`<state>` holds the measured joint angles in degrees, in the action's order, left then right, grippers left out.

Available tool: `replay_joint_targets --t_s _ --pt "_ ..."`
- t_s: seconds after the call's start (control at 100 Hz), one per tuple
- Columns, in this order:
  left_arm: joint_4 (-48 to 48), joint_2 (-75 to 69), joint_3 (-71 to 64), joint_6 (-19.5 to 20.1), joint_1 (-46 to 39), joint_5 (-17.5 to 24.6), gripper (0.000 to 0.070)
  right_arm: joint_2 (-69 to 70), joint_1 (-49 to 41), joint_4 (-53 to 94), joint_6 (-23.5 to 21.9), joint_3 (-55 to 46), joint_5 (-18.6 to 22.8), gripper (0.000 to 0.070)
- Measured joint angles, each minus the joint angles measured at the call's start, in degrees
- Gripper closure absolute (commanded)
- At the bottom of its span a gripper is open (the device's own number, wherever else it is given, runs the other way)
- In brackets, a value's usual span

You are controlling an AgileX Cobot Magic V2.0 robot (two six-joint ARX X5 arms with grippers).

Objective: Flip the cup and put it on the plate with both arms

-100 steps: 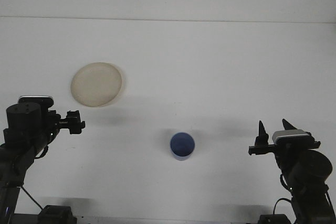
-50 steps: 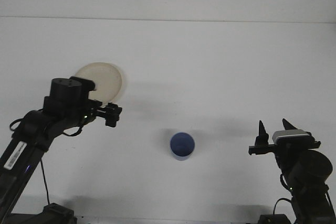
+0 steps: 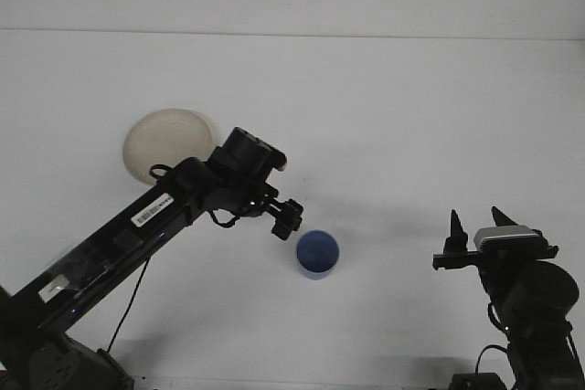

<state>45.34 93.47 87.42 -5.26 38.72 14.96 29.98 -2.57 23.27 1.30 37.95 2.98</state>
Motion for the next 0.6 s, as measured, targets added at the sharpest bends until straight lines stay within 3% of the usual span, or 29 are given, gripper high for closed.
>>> replay_joint_targets --t_s 0.44,0.51,0.6 --pt "-0.4 9.8 0.4 0.3 5.6 0.0 0.0219 0.0 0.0 0.0 0.0 0.0 0.0 0.0243" --pt "-0.4 10.9 0.4 0.4 5.9 0.0 0.0305 0.0 0.0 0.0 0.0 0.0 0.0 0.0243" --pt "-0.3 12.5 0.4 0.5 6.1 0.0 0.0465 0.0 0.0 0.0 0.0 0.0 0.0 0.0243"
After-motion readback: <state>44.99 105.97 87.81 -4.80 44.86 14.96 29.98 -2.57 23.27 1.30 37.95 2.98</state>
